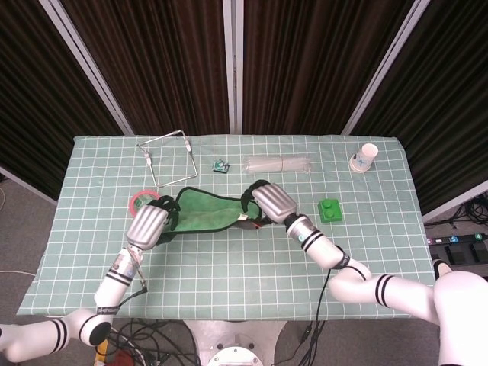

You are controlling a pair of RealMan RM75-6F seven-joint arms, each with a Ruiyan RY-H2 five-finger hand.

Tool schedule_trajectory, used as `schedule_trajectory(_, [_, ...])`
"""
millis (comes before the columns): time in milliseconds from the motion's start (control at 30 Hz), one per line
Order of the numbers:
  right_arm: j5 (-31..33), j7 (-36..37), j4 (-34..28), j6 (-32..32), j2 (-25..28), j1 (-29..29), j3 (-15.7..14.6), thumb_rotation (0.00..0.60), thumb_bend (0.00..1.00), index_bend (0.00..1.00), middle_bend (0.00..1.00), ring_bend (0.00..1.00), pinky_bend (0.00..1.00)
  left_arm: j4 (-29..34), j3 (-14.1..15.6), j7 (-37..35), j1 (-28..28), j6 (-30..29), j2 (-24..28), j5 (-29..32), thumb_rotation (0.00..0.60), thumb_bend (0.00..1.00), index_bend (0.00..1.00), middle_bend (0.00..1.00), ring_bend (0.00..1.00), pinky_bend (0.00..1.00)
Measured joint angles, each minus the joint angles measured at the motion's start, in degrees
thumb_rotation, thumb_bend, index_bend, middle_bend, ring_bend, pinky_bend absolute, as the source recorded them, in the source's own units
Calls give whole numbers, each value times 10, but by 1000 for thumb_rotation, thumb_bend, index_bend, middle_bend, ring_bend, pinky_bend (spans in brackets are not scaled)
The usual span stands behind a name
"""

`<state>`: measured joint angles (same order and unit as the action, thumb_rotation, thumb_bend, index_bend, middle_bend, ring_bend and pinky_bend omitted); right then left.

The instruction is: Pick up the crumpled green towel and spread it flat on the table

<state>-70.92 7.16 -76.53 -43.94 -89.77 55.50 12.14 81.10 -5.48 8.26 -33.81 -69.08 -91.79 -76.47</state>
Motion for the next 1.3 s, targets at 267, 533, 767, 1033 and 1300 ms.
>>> schedule_trajectory(267, [-48,9,-33,1,38,-16,-30,600,528,807,433,253,180,51,25,21,12,2,13,-26,600,467,699,400,232,381])
schedule_trajectory(533, [-76,-9,-47,-14,45,-30,-50,600,530,807,433,247,177,63,38,50,12,33,11,-26,600,451,691,400,232,381])
schedule_trajectory(767, [-96,-40,-11,-32,-3,-42,-75,600,528,809,432,240,170,50,37,45,8,73,3,-3,600,436,658,386,233,381])
schedule_trajectory(1033, [-118,-54,-2,-20,-15,-48,-101,600,527,809,418,218,149,79,45,47,-1,115,21,3,599,286,462,323,232,378])
schedule_trajectory(1300, [-118,-77,-20,-1,-12,-50,-113,600,530,807,389,193,133,118,53,62,-9,144,43,16,465,80,307,276,211,367])
